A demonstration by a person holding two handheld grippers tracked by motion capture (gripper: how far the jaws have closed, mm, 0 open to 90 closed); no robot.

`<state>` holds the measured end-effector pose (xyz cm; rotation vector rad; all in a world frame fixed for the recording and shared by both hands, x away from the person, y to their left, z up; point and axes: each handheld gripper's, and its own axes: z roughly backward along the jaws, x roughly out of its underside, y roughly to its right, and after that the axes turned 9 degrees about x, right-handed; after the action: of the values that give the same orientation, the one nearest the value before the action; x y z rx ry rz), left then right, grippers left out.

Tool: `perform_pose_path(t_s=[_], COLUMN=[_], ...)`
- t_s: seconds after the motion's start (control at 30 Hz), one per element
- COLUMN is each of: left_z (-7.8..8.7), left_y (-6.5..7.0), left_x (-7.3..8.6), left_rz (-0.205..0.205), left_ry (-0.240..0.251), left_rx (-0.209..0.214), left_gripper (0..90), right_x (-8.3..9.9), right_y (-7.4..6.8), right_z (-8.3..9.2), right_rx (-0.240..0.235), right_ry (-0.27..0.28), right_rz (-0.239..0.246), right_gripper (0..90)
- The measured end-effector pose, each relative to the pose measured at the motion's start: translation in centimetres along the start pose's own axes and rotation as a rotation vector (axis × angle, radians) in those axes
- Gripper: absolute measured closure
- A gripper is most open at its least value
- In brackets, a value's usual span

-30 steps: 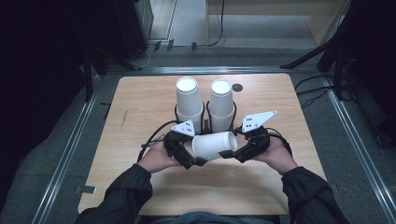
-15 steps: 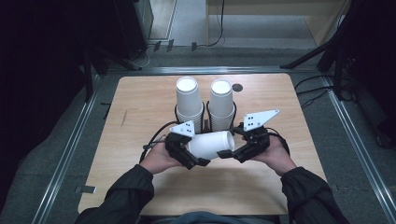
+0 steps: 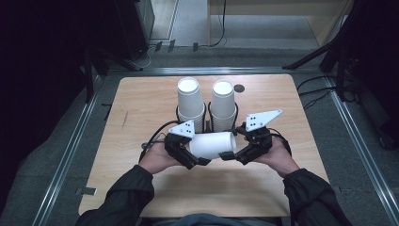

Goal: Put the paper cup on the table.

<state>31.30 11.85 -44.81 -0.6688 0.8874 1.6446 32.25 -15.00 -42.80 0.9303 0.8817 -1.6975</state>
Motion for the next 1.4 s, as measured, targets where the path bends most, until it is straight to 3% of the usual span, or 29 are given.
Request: perform_pose_path(t_s=[0.1, 0.37, 0.43, 0.5, 0.63, 0.77, 1.03, 1.23, 1.4], left_z=[0.5, 1.7, 1.9, 2.2, 2.7, 2.6, 1.8, 0.7, -0.2], left_y=[-0.2, -0.3, -0.3, -0.4, -0.4, -0.5, -0.7, -0.9, -1.1], left_x=[0.1, 0.1, 0.1, 0.2, 0.4, 0.4, 0.3, 0.2, 0.1], left_rz=[0.017, 0.034, 0.037, 0.050, 0.053, 0.051, 0.045, 0.036, 0.053], left_ry=[0.007, -0.027, -0.046, -0.056, -0.071, -0.107, -0.231, -0.315, -0.362], left_rx=[0.008, -0.011, -0.023, -0.004, -0.006, -0.017, -0.052, -0.071, -0.072], left_gripper=[10.9, 10.8, 10.8, 10.8, 10.8, 10.8, 10.8, 10.8, 10.8], right_x=[0.0, 0.7, 0.8, 1.0, 1.1, 1.2, 1.5, 1.4, 1.6], right_y=[0.2, 0.2, 0.3, 0.4, 0.4, 0.4, 0.3, 0.3, 0.3], right_z=[0.1, -0.3, -0.4, -0.4, -0.3, -0.4, -0.6, -0.7, -0.9], right_rx=[0.008, 0.057, 0.065, 0.077, 0.085, 0.094, 0.106, 0.105, 0.114], right_ry=[-0.009, -0.109, -0.118, -0.127, -0.142, -0.154, -0.190, -0.180, -0.201], right_rz=[-0.006, 0.021, 0.028, 0.034, 0.030, 0.038, 0.058, 0.054, 0.069], right_gripper=[13.9, 14.1, 14.3, 14.5, 14.8, 14.8, 14.9, 14.9, 14.9])
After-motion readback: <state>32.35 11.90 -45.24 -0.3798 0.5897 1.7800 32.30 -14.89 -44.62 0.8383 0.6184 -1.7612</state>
